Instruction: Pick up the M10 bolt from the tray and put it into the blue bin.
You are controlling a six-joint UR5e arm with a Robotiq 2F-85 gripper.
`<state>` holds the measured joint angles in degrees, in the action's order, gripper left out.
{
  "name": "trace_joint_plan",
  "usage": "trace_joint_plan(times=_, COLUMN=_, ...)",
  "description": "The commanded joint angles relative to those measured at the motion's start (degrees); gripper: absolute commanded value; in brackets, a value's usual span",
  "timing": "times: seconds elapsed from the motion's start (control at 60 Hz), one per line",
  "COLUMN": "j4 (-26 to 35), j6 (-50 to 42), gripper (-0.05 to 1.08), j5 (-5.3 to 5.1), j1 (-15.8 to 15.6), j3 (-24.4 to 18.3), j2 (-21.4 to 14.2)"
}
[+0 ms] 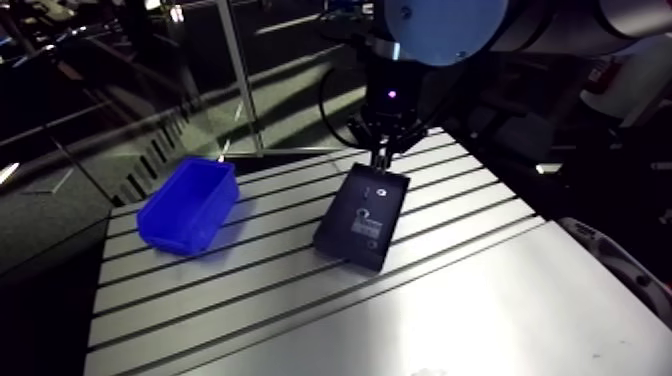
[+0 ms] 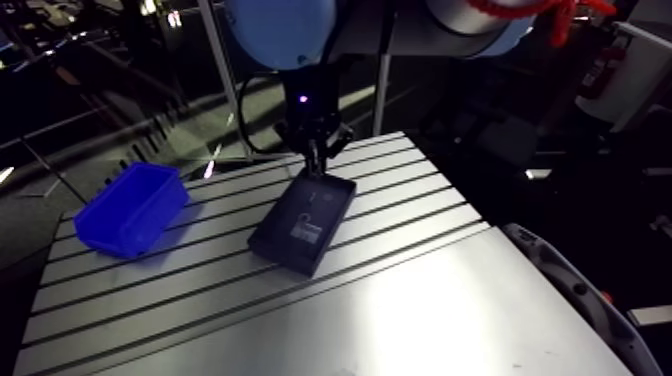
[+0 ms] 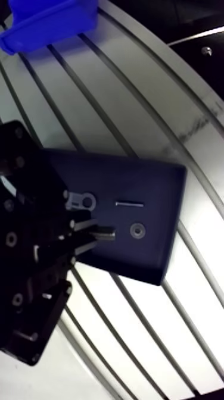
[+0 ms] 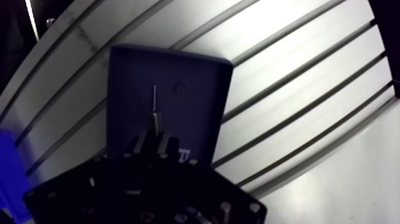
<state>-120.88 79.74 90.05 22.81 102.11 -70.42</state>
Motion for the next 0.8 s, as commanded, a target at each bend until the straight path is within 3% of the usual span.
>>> trace_joint_plan(times=0.017, j4=6.07, j6=4.81, gripper=1.04, j5=-0.54, j1=-3.23, j3=-4.37, j2=-3.56)
trace_joint_plan(times=0.3, j4=11.21, j6=19.18, gripper=1.07, j5=-0.13, j1=-8.30, j3=-10.54, j2=-5.38)
trace_joint_plan(times=0.383, j4=12.20, j6=27.25, gripper=1.07, j5=-0.17, j1=-9.56, j3=-13.04, j2=-5.31)
trace_joint_plan(times=0.5, j4=17.59, j6=34.80, gripper=1.08, j5=-0.59, j1=-10.67, j3=-18.09, j2=-4.31)
trace_joint_plan(times=0.633, j4=19.06, j6=44.05, gripper=1.07, j5=-0.47, j1=-15.98, j3=-22.32, j2=-1.45)
trace_joint_plan(times=0.75, j4=18.97, j6=52.76, gripper=1.07, j5=-0.95, j1=-18.03, j3=-23.56, j2=0.28)
trace_joint_plan(times=0.8, j4=18.97, j6=55.15, gripper=1.06, j5=-2.10, j1=-18.94, j3=-23.66, j2=0.97)
